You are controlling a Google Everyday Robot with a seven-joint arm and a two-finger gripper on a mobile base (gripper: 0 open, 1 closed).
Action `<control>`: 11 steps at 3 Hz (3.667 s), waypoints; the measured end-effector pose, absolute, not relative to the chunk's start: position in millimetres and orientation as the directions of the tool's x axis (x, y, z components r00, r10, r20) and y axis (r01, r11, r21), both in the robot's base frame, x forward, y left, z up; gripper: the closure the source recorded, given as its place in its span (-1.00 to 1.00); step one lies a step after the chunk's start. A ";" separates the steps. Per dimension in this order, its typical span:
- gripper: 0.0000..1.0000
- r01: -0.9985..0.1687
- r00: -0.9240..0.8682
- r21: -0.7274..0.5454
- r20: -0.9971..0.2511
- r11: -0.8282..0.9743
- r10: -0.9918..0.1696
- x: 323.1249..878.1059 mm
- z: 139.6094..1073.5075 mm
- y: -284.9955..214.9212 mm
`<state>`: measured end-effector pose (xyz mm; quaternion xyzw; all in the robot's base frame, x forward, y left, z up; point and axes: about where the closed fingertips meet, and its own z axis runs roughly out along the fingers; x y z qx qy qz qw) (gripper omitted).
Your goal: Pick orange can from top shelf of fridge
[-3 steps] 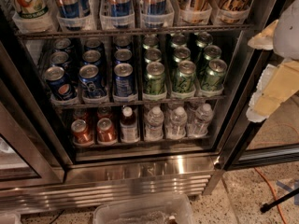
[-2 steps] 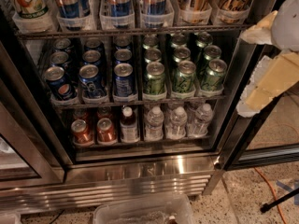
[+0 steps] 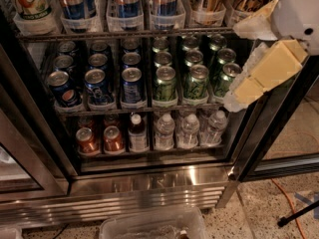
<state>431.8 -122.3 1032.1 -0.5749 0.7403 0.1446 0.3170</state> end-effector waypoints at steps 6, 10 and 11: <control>-1.00 -0.834 0.060 -0.401 -0.749 0.379 -0.660 477.8 973.9 -79.7; -1.00 -0.620 0.103 -0.429 -0.875 0.657 -0.474 508.4 980.7 -76.5; -1.00 -0.455 0.094 -0.344 -0.936 0.821 -0.340 540.2 990.8 -137.6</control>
Offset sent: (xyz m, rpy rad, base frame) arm 0.0191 -0.0095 -0.0446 -0.0741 -0.1197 -0.1351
